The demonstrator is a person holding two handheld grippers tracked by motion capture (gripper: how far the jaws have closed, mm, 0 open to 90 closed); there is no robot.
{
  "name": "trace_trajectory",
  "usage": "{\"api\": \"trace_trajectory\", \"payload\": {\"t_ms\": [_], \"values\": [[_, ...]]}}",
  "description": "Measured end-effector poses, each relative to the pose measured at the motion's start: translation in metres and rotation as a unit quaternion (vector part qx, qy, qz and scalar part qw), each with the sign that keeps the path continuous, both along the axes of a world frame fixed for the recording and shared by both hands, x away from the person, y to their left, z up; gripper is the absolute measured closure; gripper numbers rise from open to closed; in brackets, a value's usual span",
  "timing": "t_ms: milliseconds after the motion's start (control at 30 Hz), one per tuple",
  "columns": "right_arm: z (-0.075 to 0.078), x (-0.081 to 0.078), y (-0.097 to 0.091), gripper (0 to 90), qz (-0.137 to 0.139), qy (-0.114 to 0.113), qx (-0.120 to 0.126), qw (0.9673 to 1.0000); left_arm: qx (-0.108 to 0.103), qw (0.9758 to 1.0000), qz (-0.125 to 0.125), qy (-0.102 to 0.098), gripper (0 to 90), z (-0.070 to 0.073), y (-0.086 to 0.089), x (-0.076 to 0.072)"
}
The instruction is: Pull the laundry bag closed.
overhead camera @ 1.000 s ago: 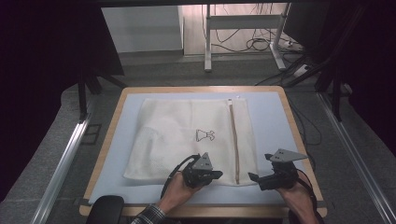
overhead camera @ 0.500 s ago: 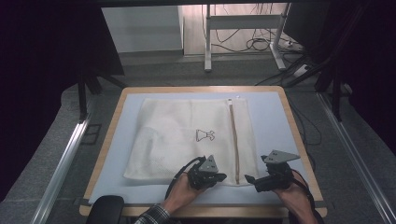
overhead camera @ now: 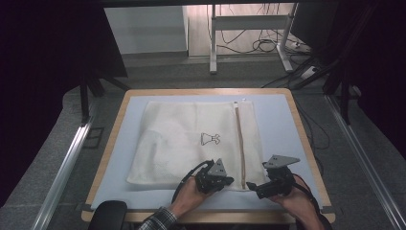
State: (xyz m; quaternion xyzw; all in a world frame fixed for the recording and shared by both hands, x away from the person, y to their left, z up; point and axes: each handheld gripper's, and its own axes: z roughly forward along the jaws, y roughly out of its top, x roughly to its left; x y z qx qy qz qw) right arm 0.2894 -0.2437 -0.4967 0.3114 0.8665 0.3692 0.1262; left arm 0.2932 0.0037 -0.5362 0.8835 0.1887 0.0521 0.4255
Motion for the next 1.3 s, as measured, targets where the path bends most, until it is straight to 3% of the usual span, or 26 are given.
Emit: {"api": "trace_trajectory", "payload": {"t_ms": [167,267,467,600,733,833,1000,1200,1300], "values": [[0.0,-0.001,0.006,13.8,0.009,0.001,-0.012,0.9999,0.004,1.0,0.001,0.006,89.2,-0.004,0.0,0.001],[0.0,-0.002,0.01,20.6,0.016,-0.006,-0.027,0.9995,0.005,1.0,0.0,0.007,89.4,-0.004,0.001,0.001],[0.001,-0.004,0.017,36.7,0.032,-0.025,-0.034,0.9986,0.004,0.9999,0.001,0.013,89.4,-0.004,0.001,0.002],[-0.004,-0.001,0.021,49.6,0.044,-0.006,-0.036,0.9984,-0.001,0.9998,0.002,0.018,89.4,-0.005,0.002,0.003],[-0.003,-0.001,0.025,61.4,0.062,-0.009,-0.031,0.9976,0.004,0.9999,0.0,0.014,89.4,-0.004,0.002,0.003],[-0.004,-0.001,0.029,61.9,0.075,-0.011,-0.031,0.9967,0.003,0.9999,0.0,0.014,89.4,-0.004,0.002,0.003],[-0.012,-0.001,0.035,56.0,0.091,-0.01,-0.059,0.9941,0.003,0.9999,0.001,0.013,89.5,-0.005,0.002,0.002],[-0.014,0.001,0.037,66.1,0.092,-0.018,-0.083,0.9921,0.003,0.9999,0.001,0.013,89.5,-0.005,0.002,0.002],[-0.011,0.002,0.035,71.9,0.092,-0.013,-0.08,0.9924,0.004,0.9999,0.0,0.014,89.5,-0.004,0.002,0.002]]}}
